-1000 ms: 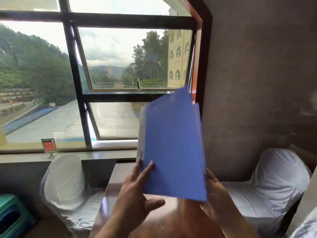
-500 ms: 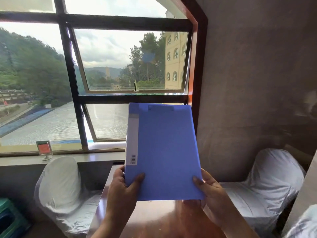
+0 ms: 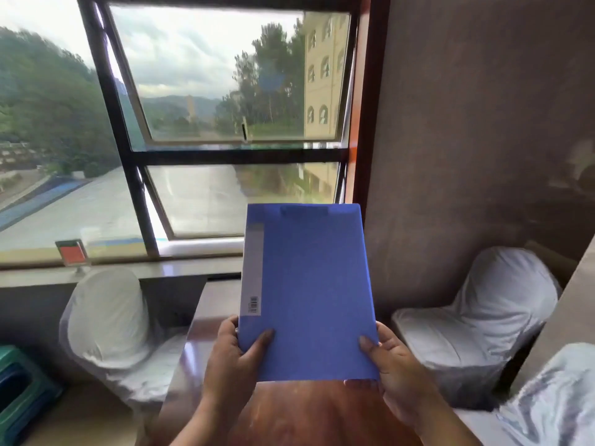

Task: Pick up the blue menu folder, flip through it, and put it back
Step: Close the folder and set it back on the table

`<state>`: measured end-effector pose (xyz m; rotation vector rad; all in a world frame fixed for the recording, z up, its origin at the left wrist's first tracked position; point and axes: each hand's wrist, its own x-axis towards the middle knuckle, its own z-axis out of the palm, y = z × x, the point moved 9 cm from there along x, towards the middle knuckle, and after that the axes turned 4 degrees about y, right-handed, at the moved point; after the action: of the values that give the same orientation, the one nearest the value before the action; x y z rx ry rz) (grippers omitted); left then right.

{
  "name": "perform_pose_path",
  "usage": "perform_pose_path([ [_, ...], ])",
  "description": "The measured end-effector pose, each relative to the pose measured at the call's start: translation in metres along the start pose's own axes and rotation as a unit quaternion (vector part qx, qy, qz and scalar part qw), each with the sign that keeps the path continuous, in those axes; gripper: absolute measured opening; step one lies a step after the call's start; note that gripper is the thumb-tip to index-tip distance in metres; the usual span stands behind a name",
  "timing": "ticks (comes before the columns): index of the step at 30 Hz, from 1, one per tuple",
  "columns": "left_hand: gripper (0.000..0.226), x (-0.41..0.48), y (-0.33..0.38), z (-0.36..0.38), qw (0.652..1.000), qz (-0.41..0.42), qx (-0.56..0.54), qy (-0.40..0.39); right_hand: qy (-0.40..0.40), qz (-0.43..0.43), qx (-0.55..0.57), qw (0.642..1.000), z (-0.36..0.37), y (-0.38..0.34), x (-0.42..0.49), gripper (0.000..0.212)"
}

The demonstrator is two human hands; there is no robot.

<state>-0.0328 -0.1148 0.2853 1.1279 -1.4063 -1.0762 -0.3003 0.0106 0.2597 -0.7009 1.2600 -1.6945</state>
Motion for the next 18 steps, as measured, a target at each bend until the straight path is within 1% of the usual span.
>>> perform_pose_path([
  [2, 0.056, -0.015, -0.056, 0.009, 0.997, -0.063, 0.034, -0.043, 0.011, 0.038, -0.03, 0.999, -0.02, 0.05, -0.008, 0.03],
  [3, 0.056, -0.026, -0.087, 0.011, 0.992, -0.084, 0.075, -0.06, 0.018, 0.061, -0.049, 0.997, -0.032, 0.079, -0.016, 0.027],
  [5, 0.048, -0.055, -0.152, 0.011, 0.972, -0.114, 0.185, -0.089, 0.039, 0.118, -0.104, 0.987, -0.059, 0.142, -0.038, 0.027],
  [7, 0.044, -0.093, -0.216, 0.01, 0.947, -0.149, 0.262, -0.114, 0.06, 0.179, -0.176, 0.966, -0.089, 0.207, -0.066, 0.025],
  [10, 0.046, -0.162, -0.3, 0.005, 0.903, -0.205, 0.341, -0.163, 0.065, 0.252, -0.286, 0.922, -0.132, 0.291, -0.112, 0.02],
  [13, 0.046, -0.221, -0.363, -0.001, 0.866, -0.24, 0.387, -0.207, 0.043, 0.298, -0.377, 0.876, -0.165, 0.347, -0.153, 0.019],
  [17, 0.045, -0.271, -0.41, -0.003, 0.818, -0.289, 0.423, -0.262, 0.004, 0.329, -0.492, 0.806, -0.189, 0.394, -0.188, 0.008],
  [18, 0.045, -0.274, -0.413, -0.003, 0.811, -0.286, 0.435, -0.268, -0.004, 0.328, -0.526, 0.785, -0.192, 0.399, -0.191, 0.011],
])
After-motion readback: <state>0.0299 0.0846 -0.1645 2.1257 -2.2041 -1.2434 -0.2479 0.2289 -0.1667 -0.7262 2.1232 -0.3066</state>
